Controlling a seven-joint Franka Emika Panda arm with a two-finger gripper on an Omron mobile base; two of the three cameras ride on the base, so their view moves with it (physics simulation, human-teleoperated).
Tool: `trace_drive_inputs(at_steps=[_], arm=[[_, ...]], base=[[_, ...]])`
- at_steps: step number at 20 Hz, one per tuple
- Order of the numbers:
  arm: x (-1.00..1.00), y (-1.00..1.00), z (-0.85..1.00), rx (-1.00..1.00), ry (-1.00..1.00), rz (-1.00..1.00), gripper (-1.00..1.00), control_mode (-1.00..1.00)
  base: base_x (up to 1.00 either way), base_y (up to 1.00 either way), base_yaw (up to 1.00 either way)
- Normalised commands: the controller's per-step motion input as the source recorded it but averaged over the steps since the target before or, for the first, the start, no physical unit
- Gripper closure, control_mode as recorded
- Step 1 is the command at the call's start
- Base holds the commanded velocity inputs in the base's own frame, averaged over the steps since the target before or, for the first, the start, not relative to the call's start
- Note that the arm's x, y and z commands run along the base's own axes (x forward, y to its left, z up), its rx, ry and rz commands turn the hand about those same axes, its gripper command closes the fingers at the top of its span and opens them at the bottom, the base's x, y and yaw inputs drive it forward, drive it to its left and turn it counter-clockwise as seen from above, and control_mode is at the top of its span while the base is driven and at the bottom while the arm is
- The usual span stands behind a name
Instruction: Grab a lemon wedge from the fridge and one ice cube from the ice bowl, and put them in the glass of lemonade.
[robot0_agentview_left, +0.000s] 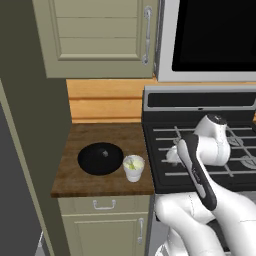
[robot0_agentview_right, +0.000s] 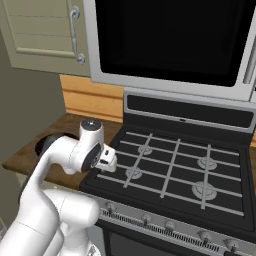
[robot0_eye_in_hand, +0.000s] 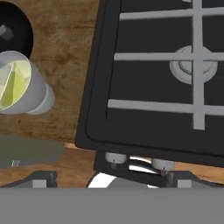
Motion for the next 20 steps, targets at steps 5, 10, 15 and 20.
trace_drive_inputs(at_steps=[5,10,15,20], arm=[[-0.27,0.00,0.51,0.00,-0.07,-0.22,-1.00,-1.00],[-0.51,0.10,0.54,0.00,-0.20,-0.10,-1.00,-1.00],[-0.66,0.23,0.58,-0.09,-0.26,0.03,-1.00,-1.00],[-0.95,0.00,0.66,-0.12,-0.35,0.11,-1.00,-1.00]], base=[[0.00,0.00,0.00],[0.00,0.00,0.00],[0.00,0.00,0.00],[0.00,0.00,0.00]])
